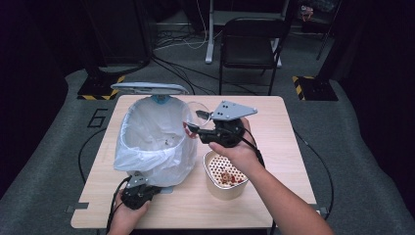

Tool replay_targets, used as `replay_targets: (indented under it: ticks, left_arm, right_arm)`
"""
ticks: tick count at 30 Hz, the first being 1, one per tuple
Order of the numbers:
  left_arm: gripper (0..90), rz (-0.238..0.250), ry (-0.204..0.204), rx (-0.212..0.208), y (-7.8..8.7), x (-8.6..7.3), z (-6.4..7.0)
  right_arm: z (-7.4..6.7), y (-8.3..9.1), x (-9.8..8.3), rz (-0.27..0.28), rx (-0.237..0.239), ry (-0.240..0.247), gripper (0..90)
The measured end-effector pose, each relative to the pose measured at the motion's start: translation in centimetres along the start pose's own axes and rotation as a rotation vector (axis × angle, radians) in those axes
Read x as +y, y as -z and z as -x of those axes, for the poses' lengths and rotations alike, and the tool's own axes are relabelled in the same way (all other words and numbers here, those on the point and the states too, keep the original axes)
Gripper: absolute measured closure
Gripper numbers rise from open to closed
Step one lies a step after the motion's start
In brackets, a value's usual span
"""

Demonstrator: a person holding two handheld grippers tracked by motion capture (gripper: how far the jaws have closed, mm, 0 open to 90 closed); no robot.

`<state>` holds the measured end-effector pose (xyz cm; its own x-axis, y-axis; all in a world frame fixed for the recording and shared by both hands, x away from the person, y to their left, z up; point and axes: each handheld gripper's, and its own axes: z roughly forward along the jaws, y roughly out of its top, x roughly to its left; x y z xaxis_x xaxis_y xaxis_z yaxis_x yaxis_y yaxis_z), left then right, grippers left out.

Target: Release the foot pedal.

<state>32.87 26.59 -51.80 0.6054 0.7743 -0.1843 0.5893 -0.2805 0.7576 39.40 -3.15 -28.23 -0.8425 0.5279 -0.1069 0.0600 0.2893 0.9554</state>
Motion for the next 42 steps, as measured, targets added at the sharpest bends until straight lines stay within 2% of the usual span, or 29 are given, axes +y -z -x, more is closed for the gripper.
replay_targets:
  ticks: [1, 2, 6, 10, 14, 16, 18, 22, 25, 27, 29, 31, 36, 39, 40, 42]
  left_arm:
    - [90.0, 0.003, 0.018, 0.009, 0.0, 0.0, 0.1]
    - [90.0, 0.0, -0.007, -0.003, 0.0, 0.0, -0.1]
    - [90.0, 0.001, 0.012, 0.004, 0.0, 0.0, 0.1]
    - [90.0, 0.0, 0.009, 0.004, 0.0, 0.0, 0.1]
    - [90.0, 0.001, 0.009, 0.003, 0.0, 0.0, 0.1]
    - [90.0, -0.004, 0.025, 0.008, 0.0, -0.1, 0.1]
    - [90.0, -0.002, 0.014, 0.003, 0.0, 0.0, 0.0]
    - [90.0, -0.003, 0.017, 0.001, 0.0, 0.0, 0.0]
    - [90.0, -0.003, 0.017, 0.001, 0.0, 0.0, 0.0]
    - [90.0, -0.004, 0.017, 0.001, 0.0, 0.0, 0.0]
    - [90.0, -0.003, 0.016, 0.001, 0.0, 0.0, 0.0]
    - [90.0, -0.001, 0.025, 0.004, 0.0, 0.0, 0.1]
    - [90.0, -0.004, 0.018, 0.0, 0.0, 0.0, 0.0]
    - [90.0, 0.001, 0.039, 0.015, 0.0, -0.1, 0.2]
    - [90.0, -0.004, 0.02, 0.001, 0.0, 0.0, 0.0]
    - [90.0, -0.003, 0.017, 0.0, 0.0, 0.0, 0.0]
  right_arm:
    - [-0.2, -0.3, 0.2, 0.002, 0.003, -0.001, 51.9]
    - [-0.3, -0.5, 0.3, 0.001, 0.013, -0.002, 52.0]
    - [-0.9, -1.4, 0.8, 0.005, 0.034, 0.01, 52.0]
    - [-1.4, -2.8, 1.2, -0.003, 0.051, 0.028, 51.8]
    - [-1.8, -4.5, 1.3, -0.015, 0.068, 0.027, 51.6]
    - [-2.0, -5.3, 1.5, -0.02, 0.078, 0.015, 51.3]
    - [-2.1, -6.1, 1.6, -0.027, 0.084, 0.008, 51.1]
    - [-2.2, -7.6, 1.9, -0.057, 0.094, 0.002, 49.9]
    - [-2.2, -8.5, 2.0, -0.084, 0.109, -0.017, 45.9]
    - [-2.3, -8.9, 2.1, -0.1, 0.105, -0.036, 37.6]
    - [-2.4, -9.1, 2.2, -0.117, 0.098, -0.04, 25.7]
    - [-2.4, -9.3, 2.2, -0.145, 0.083, -0.034, 20.0]
    - [-2.2, -9.2, 2.3, -0.2, 0.097, -0.032, 18.1]
    - [-2.2, -8.9, 2.4, -0.207, 0.103, -0.025, 18.6]
    - [-2.3, -8.8, 2.4, -0.215, 0.107, -0.026, 18.6]
    - [-2.5, -8.6, 2.5, -0.239, 0.095, 0.01, 18.6]
